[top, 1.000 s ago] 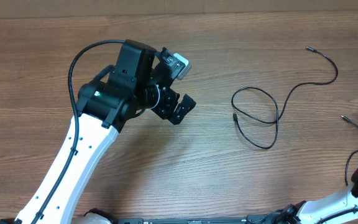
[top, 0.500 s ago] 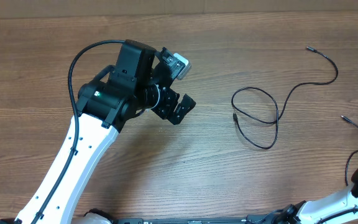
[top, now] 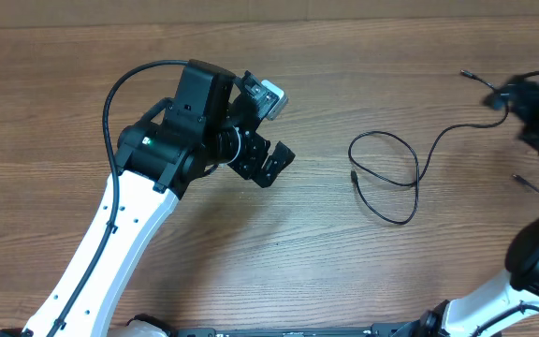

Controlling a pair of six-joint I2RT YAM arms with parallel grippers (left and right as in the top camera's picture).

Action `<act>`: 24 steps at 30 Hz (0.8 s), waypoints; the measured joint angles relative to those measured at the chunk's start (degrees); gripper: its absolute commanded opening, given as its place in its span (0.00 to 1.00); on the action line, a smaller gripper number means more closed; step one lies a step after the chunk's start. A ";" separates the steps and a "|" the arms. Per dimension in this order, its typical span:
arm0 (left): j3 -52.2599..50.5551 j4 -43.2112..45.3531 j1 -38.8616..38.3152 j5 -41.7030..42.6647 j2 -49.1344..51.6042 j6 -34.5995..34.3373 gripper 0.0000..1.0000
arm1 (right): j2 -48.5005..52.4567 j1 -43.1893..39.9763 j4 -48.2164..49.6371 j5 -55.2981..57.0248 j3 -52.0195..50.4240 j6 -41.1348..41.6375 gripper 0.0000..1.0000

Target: Untangle cables

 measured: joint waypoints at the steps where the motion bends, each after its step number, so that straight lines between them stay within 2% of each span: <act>1: 0.00 0.04 0.00 0.02 -0.02 0.00 1.00 | 0.00 2.05 1.62 -0.17 -1.86 -1.57 1.00; 7: 0.00 0.04 0.00 0.02 0.00 0.02 1.00 | 0.00 13.62 11.96 -0.70 -16.74 -16.98 1.00; 12: 0.00 0.07 0.00 0.00 0.00 0.00 1.00 | 0.02 16.50 13.99 -0.92 -25.05 -28.83 1.00; 22: 0.00 0.07 0.00 0.00 0.00 0.00 1.00 | 0.02 17.46 8.28 -7.65 -26.25 -43.43 1.00; 23: 0.00 0.07 0.00 0.02 0.00 0.00 1.00 | 0.02 17.46 8.46 -7.98 -26.34 -43.93 0.98; 24: 0.00 0.07 0.00 0.00 0.00 0.00 1.00 | 0.02 17.46 8.74 -8.15 -26.69 -44.26 0.88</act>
